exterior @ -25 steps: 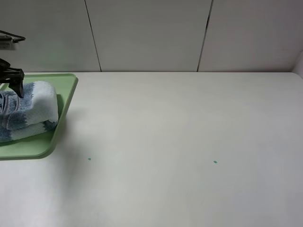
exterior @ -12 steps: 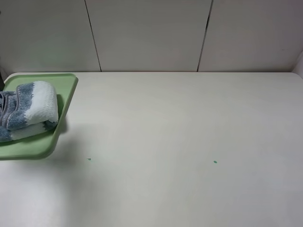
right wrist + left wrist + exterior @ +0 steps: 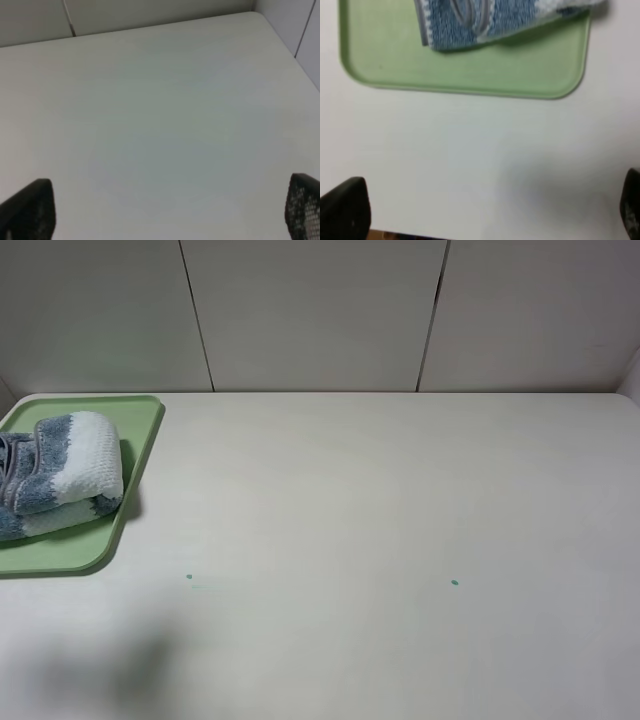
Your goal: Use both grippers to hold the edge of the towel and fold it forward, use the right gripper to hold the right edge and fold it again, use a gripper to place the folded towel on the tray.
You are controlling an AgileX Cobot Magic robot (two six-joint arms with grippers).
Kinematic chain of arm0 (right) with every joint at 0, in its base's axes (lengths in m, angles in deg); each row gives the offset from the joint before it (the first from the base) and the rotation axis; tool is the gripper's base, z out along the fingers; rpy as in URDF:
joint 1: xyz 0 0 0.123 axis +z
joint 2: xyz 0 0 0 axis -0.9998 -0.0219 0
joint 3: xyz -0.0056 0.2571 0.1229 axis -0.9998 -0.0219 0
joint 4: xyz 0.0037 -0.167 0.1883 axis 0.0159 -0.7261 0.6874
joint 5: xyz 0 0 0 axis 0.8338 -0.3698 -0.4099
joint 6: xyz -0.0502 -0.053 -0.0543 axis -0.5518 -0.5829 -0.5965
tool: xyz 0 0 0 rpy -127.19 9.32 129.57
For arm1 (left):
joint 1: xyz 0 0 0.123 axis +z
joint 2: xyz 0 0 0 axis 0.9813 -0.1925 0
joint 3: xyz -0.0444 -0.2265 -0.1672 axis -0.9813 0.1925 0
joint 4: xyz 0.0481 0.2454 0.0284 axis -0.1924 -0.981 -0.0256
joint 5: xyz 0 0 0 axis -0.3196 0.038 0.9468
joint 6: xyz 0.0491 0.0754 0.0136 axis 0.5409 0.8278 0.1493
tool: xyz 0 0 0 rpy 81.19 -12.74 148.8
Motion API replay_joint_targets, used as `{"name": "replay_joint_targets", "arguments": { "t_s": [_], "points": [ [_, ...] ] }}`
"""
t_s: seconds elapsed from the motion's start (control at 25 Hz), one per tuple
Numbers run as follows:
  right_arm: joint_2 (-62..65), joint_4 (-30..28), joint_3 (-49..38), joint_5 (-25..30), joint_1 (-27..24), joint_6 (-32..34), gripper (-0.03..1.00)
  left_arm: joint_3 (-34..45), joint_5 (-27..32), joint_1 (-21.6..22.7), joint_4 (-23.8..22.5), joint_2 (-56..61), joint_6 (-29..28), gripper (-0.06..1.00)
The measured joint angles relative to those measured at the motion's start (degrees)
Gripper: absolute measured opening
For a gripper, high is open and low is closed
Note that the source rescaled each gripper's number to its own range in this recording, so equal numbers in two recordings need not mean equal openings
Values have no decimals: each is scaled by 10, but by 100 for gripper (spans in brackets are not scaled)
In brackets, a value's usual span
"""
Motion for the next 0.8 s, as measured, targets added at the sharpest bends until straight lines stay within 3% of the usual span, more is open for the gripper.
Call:
{"name": "replay_joint_targets", "arguments": {
  "t_s": [0.36, 0.6, 0.8],
  "points": [
    [0, 0, 0, 0, 0, 0, 100, 39, 21, 0, 2, 283, 15, 100],
    [0, 0, 0, 0, 0, 0, 100, 52, 21, 0, 5, 425, 28, 100],
    [0, 0, 0, 0, 0, 0, 100, 107, 21, 0, 21, 523, 28, 100]
  ]
}}
